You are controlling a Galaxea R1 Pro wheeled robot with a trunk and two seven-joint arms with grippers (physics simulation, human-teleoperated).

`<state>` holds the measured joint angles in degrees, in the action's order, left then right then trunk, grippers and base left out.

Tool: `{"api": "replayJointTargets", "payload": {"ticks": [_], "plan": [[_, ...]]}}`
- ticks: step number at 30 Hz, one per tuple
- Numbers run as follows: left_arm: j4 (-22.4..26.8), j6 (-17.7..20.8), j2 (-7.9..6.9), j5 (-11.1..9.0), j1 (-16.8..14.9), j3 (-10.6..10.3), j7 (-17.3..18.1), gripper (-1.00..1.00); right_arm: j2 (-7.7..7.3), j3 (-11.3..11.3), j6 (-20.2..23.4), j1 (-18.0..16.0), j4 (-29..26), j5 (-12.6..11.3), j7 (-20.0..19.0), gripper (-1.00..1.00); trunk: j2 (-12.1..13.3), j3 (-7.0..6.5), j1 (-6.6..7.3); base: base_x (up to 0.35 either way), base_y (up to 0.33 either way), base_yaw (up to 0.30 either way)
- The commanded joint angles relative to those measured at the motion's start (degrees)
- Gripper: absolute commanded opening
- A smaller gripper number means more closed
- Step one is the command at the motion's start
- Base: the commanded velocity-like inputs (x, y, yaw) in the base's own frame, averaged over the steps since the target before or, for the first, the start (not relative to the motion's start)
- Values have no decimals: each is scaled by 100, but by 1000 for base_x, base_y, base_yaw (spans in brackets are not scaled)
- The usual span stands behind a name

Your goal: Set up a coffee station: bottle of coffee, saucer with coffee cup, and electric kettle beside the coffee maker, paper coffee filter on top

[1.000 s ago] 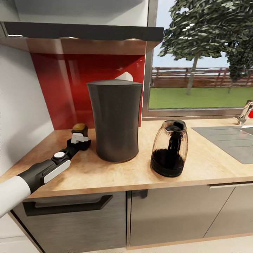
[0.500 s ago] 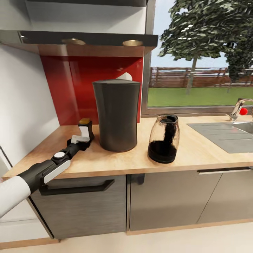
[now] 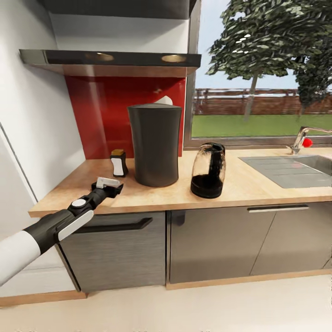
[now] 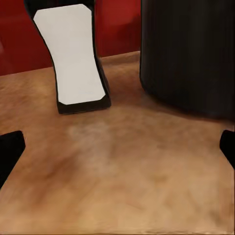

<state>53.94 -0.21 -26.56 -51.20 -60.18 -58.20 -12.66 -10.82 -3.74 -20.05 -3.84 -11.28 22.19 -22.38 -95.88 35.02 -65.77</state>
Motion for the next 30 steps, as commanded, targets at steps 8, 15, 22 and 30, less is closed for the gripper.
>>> {"api": "replayJointTargets", "payload": {"ticks": [8,15,22,30], "plan": [[1032,21,-8,-40,13,-48,1544,100,1,-43,-16,-3,0,31,-29,100,-4,7,1,-30,0,0],[1767,59,-31,-40,528,-47,3803,100,1,-43,-16,-3,-2,31,-29,100,-4,7,1,-1,0,0],[705,141,-16,-43,1345,-71,5886,100,1,-39,-16,-3,-1,34,-29,100,-4,7,1,0,0,0],[-2785,10,291,-48,3121,10,8111,100,1,-42,-21,-3,-3,31,-29,100,-4,7,1,0,0,0]]}}
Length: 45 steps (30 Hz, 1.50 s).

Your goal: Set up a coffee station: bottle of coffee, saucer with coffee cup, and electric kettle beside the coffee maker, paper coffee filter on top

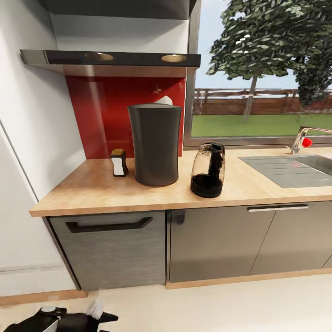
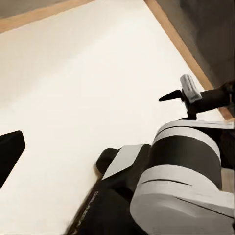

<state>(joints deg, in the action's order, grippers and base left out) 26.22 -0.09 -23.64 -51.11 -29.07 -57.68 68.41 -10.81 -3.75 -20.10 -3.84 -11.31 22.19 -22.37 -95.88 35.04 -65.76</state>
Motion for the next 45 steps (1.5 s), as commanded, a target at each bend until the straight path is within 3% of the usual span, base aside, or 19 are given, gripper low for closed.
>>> {"api": "replayJointTargets", "payload": {"ticks": [1,3,4,7,9,10,13,17,33,45], "plan": [[-210,-8,38,-57,115,22,27,100,0,-42,-17,-3,0,29,-31,100,-3,5,1,0,0,0],[-804,-19,169,-57,453,506,82,100,0,-44,-17,-3,-1,26,-31,100,-3,5,1,0,0,0],[-1562,-23,304,-52,867,1454,120,100,0,-51,-14,-3,-2,23,-31,100,-3,5,1,0,0,0],[-2016,-20,373,-45,1070,2184,136,100,-2,-58,-13,-3,-3,-36,-36,100,-3,5,1,0,0,0],[-2197,-20,428,-42,1142,2435,137,100,-5,-58,-12,-3,-3,-315,-38,100,-3,5,1,0,0,0],[-2318,-18,513,-41,1188,2597,118,100,-12,-53,-11,-3,-10,-938,-45,100,-3,5,1,0,0,0],[-2368,-12,552,-40,1207,2664,99,100,-39,-49,-11,-3,-16,-1361,-52,100,-3,5,1,0,0,0],[-2401,1,584,-40,1218,2697,83,100,-99,-40,3,-3,-16,-1642,-72,100,-3,5,1,0,0,0],[-2405,18,623,-39,1220,2702,76,100,-123,-46,-3,-3,-19,-1683,-49,100,-3,5,1,4,0,-2],[-2403,18,624,-38,1220,2702,69,100,-125,-46,-4,-3,-14,-1683,-49,100,-3,5,1,1,-2,-196]]}}
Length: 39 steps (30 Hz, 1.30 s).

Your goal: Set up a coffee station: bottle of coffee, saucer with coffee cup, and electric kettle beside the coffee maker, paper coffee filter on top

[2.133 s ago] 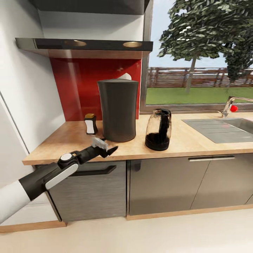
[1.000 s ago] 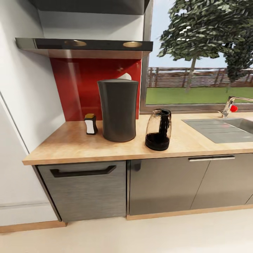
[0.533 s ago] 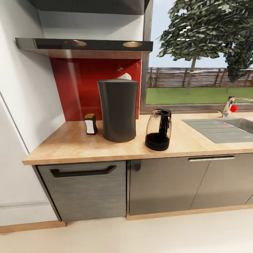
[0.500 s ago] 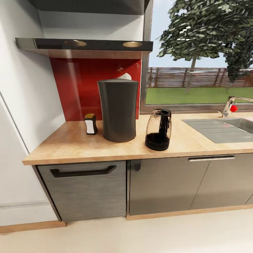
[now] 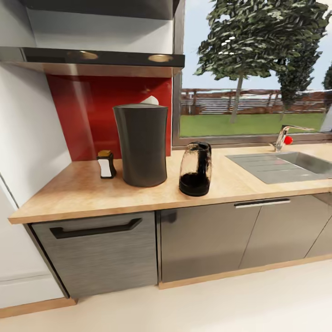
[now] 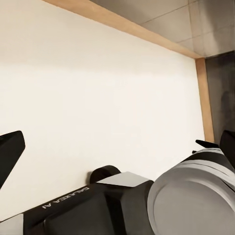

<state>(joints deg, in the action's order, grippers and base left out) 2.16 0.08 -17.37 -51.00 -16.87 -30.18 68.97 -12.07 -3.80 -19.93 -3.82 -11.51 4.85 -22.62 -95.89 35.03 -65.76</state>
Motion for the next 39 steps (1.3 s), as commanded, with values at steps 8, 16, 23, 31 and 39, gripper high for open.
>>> {"api": "replayJointTargets", "payload": {"ticks": [8,16,23,31,39], "plan": [[0,1,1,-48,-1,-49,4,100,-2,-42,-27,-5,1,51,-17,100,-3,6,0,86,-155,-124],[4,1,4,-49,-1,-49,2,100,-5,-41,-29,-5,1,51,-22,100,-3,6,0,156,-248,-153],[4,1,5,-50,-1,-49,2,100,-3,-42,-29,-5,7,51,-23,100,-3,6,0,155,-272,-251],[4,1,5,-50,-1,-49,2,100,-2,-42,-29,-5,7,51,-23,100,-3,6,0,93,-305,-167],[4,1,5,-50,-1,-49,2,100,-1,-39,-29,-5,8,51,-23,100,-3,6,0,88,-320,-241]]}}
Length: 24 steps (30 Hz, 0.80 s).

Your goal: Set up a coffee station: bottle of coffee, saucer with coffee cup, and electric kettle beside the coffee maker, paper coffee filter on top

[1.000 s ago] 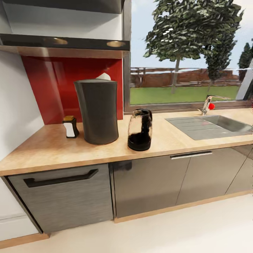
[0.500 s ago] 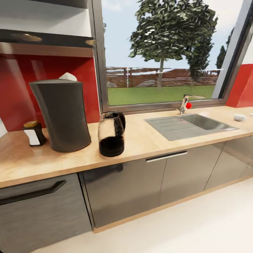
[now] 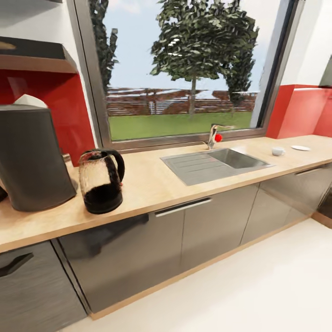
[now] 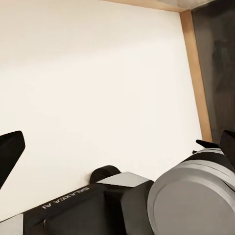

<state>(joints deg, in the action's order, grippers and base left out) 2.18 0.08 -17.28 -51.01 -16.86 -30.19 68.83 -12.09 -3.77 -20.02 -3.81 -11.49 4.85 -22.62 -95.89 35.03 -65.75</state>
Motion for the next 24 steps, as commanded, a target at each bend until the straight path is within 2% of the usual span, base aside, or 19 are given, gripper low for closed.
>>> {"api": "replayJointTargets", "payload": {"ticks": [1,5,11,14,24], "plan": [[2,1,-3,-49,-1,-48,16,100,2,-40,-20,-6,7,51,-23,100,-3,6,0,88,-321,-273],[2,1,-3,-49,-1,-48,2,100,2,-37,-20,-6,7,51,-23,100,-3,6,0,88,-322,-279],[2,1,13,-48,-1,-51,-218,100,2,-38,-20,-6,7,51,-23,100,-3,6,0,88,-322,-244],[2,1,54,-49,-1,-46,-289,100,-2,-37,-24,-6,5,51,-25,100,-3,6,0,88,-322,-87],[2,1,60,-49,-1,-40,-300,100,-4,-42,-20,-6,5,51,-23,100,-3,6,0,105,-322,-42]]}}
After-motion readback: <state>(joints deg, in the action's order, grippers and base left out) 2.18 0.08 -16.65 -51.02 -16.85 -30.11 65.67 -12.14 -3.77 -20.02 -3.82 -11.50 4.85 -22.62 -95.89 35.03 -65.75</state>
